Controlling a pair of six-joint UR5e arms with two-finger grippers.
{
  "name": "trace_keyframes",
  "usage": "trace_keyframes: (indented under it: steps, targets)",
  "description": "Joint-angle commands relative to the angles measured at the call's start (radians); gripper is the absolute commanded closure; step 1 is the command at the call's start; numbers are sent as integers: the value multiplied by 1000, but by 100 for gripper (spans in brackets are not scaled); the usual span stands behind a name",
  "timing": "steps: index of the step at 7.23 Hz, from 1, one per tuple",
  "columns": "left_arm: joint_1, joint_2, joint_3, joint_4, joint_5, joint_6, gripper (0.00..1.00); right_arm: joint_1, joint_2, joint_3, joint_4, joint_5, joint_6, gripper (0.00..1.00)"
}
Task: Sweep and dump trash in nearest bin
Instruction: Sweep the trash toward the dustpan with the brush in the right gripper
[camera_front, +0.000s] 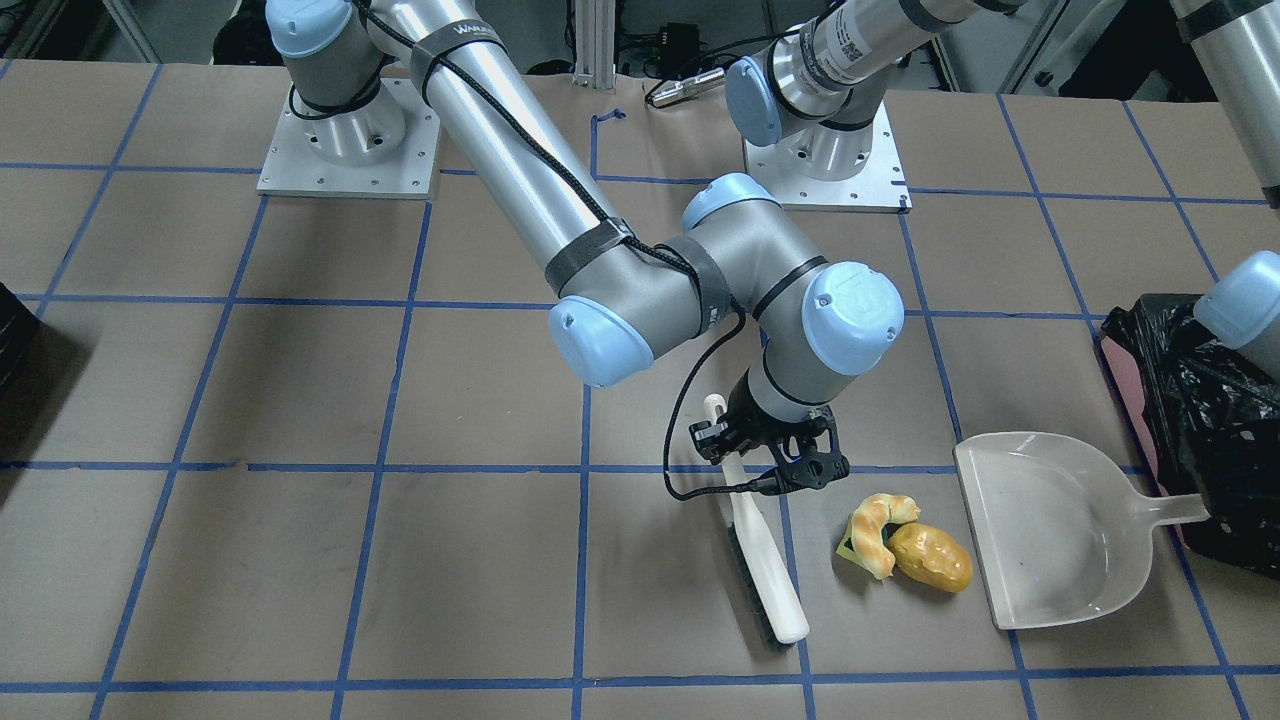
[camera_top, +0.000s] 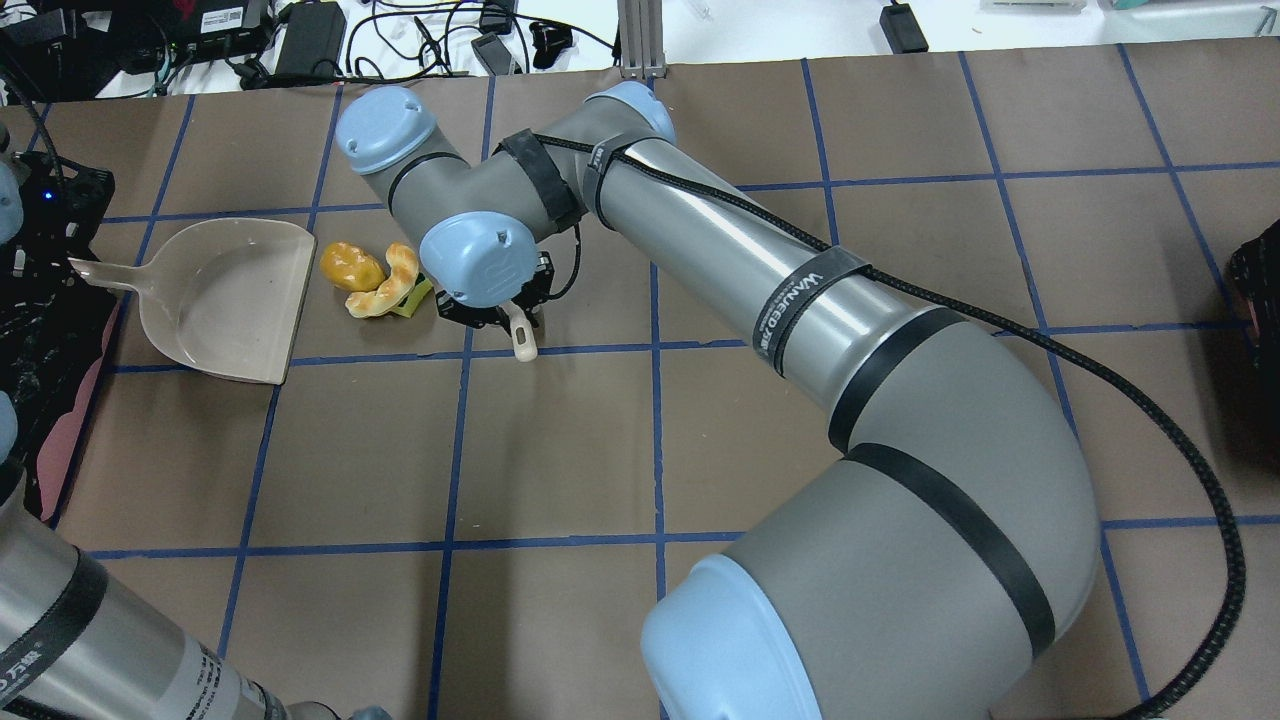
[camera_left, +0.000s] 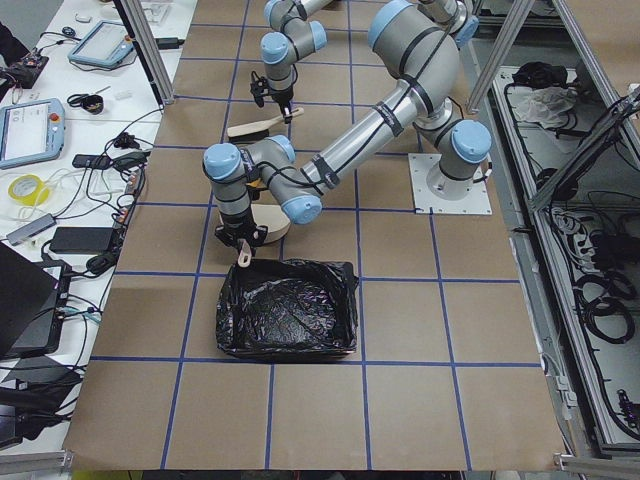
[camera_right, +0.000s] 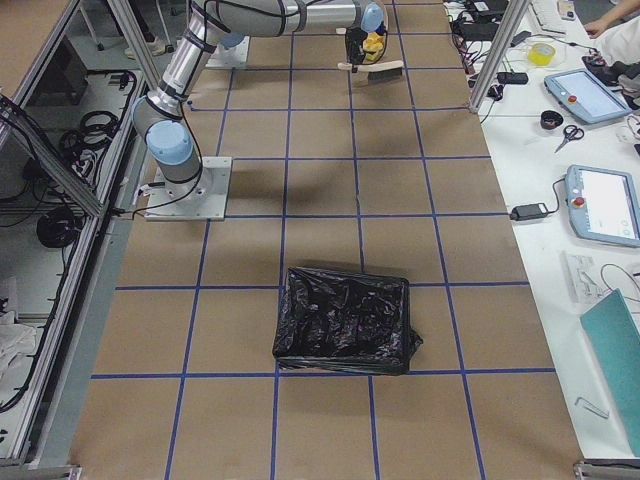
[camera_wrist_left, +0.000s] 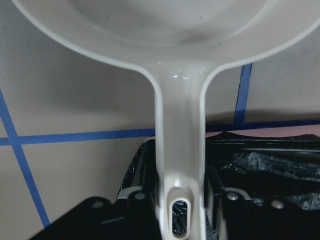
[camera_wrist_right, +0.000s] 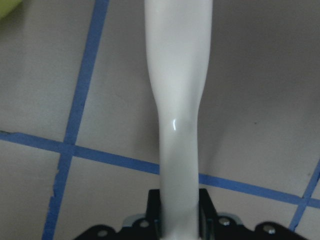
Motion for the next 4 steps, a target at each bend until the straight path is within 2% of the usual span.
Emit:
trace_keyframes:
  steps: [1,4]
  targets:
    - [-30,1,0,-13,-14,-53,100,10,2,-29,18,3,98,100]
    - [-35,-2,-6,-13,-16,-81,100,5,-3,-32,20,84,559,100]
